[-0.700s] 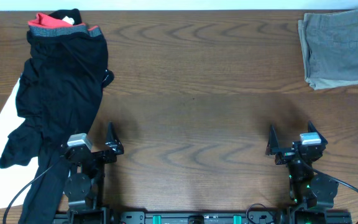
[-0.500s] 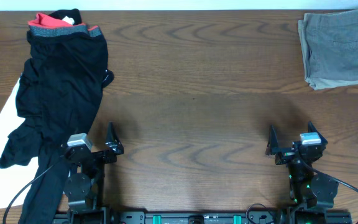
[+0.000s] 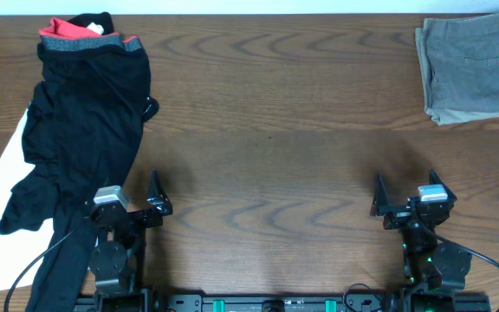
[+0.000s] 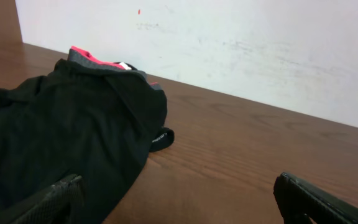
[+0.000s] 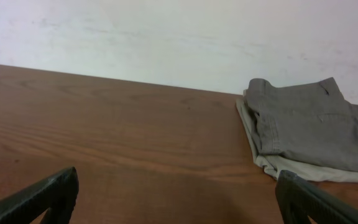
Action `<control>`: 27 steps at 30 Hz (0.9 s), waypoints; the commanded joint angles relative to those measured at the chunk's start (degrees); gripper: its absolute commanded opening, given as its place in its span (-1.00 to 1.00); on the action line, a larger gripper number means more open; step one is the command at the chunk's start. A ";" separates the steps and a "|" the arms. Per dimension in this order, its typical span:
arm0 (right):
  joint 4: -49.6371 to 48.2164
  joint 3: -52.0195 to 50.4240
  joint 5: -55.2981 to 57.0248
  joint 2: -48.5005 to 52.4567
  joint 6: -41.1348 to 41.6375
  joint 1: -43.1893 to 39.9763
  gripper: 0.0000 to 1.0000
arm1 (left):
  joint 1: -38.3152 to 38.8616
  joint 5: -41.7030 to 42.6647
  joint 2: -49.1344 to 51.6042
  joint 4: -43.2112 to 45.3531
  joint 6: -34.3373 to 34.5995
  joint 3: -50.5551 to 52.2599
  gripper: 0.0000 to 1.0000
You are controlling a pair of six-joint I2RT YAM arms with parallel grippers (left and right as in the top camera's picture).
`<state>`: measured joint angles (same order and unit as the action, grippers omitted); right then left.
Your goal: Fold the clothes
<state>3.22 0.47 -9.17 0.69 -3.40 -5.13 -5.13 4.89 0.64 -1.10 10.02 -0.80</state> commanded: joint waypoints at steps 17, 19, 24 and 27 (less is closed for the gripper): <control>0.26 -0.15 0.68 -0.37 -0.59 -0.59 0.98 | 0.22 0.42 -0.42 -2.54 -1.25 0.57 0.96; 0.31 -0.15 1.68 -0.37 -0.52 -0.59 0.99 | 0.22 0.44 -0.42 -2.51 -1.20 0.57 0.96; 0.24 -0.15 1.25 -0.37 -0.50 -0.59 0.99 | 0.22 0.42 -0.42 -2.54 -1.20 0.57 0.96; 0.07 -0.15 1.25 -0.37 -0.52 -0.59 0.99 | 0.22 0.42 -0.42 -2.54 -1.22 0.57 0.96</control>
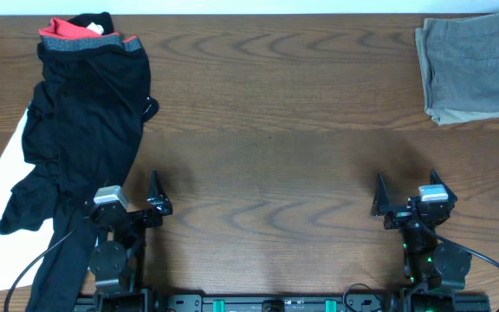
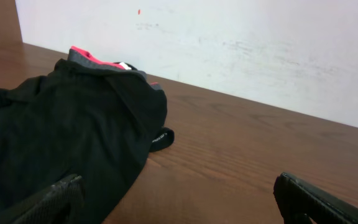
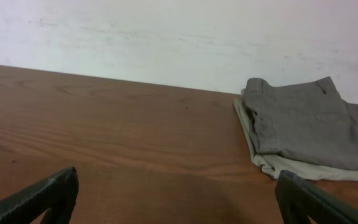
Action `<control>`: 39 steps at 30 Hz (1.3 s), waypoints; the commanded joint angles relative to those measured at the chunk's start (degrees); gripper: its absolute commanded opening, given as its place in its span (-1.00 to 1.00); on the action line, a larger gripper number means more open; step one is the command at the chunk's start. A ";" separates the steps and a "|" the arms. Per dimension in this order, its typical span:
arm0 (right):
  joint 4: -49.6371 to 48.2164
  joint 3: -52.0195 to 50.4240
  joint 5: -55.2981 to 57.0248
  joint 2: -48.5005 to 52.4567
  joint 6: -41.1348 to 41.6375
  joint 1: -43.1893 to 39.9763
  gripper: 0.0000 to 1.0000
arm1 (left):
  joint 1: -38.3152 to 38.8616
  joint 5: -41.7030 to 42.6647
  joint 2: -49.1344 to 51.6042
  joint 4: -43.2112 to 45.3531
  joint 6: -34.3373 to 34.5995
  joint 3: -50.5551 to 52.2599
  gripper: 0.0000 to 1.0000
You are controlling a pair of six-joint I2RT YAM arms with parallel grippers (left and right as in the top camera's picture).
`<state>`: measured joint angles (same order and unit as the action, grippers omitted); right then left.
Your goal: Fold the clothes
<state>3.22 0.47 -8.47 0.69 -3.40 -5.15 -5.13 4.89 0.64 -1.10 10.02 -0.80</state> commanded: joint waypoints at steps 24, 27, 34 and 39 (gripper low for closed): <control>-12.63 14.93 -13.49 23.26 2.84 -0.57 0.99 | 0.22 4.98 31.21 -10.47 -2.95 -28.09 0.96; -12.11 24.46 -18.23 34.38 2.93 -0.57 0.98 | 0.22 5.16 41.53 -15.72 -3.69 -37.62 0.96; 0.76 49.66 -26.56 59.69 3.76 0.81 0.98 | 0.22 6.25 64.35 -37.62 -10.54 -64.28 0.96; 13.27 66.86 -26.53 76.91 3.52 3.91 0.98 | 0.22 6.49 78.51 -48.22 -11.08 -81.74 0.96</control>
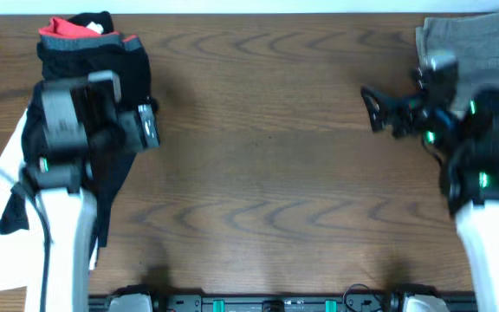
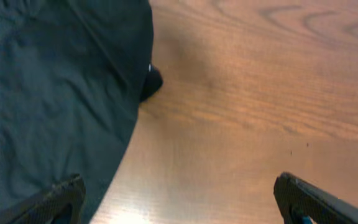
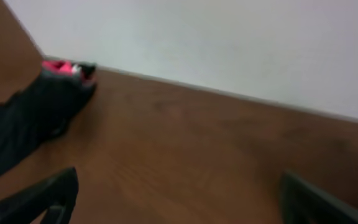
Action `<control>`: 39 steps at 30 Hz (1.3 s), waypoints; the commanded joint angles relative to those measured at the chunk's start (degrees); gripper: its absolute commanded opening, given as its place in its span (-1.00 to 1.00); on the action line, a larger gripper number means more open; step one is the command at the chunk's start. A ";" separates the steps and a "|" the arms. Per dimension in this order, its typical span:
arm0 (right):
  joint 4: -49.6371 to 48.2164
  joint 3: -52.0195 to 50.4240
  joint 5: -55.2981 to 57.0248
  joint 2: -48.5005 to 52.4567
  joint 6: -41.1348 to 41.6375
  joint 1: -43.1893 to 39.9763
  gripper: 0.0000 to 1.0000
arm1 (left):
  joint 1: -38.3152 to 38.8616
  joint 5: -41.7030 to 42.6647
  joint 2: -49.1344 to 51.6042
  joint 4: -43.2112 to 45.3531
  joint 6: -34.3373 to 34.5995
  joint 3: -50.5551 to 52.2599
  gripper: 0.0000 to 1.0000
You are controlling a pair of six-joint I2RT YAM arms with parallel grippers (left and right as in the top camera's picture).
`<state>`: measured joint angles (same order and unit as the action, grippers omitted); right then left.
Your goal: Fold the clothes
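Note:
A black garment [image 1: 89, 95] with a red and grey waistband [image 1: 83, 35] lies crumpled at the table's far left, also in the left wrist view [image 2: 61, 93]. My left gripper [image 1: 148, 127] hangs raised at its right edge, open and empty; its fingers [image 2: 55, 200] frame cloth edge and bare wood. My right gripper [image 1: 372, 110] is raised at the back right, open, empty and pointing left. The right wrist view, blurred, looks across the table at the black garment [image 3: 33, 115].
A folded grey pair of trousers [image 1: 462, 35] lies in the back right corner, partly under my right arm. A white cloth lies beneath the black garment at the left edge. Bare wooden table [image 1: 258, 191] lies between the arms.
Both arms have left their rest position at the front edge. The left gripper is now up over the black garment's right edge; the right is raised near the grey trousers, turned left.
At both earlier moments the arms rested low at the front edge with grippers open, and the clothes lay untouched. Now both arms are lifted and reaching over the table, still open; the clothes lie as before.

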<state>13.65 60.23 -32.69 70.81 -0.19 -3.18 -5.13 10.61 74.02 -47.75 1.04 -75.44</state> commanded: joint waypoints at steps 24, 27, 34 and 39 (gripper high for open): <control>8.52 15.41 -1.09 27.91 -1.07 6.58 0.99 | -11.74 -7.48 37.44 15.52 -1.25 -27.06 0.96; 12.26 15.41 1.46 27.91 -2.21 6.64 0.98 | -14.23 -7.48 42.05 16.70 -1.25 -29.27 0.96; 19.58 15.41 7.85 27.91 -2.67 6.69 0.98 | -19.19 -7.21 48.06 22.95 -1.22 -29.44 0.96; 20.41 15.41 7.63 27.91 -1.90 6.69 0.94 | -19.82 -7.21 51.34 23.12 -1.25 -29.42 1.00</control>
<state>33.91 74.65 -25.89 98.43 -1.93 2.87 -25.15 3.84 123.50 -24.75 -0.23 -103.33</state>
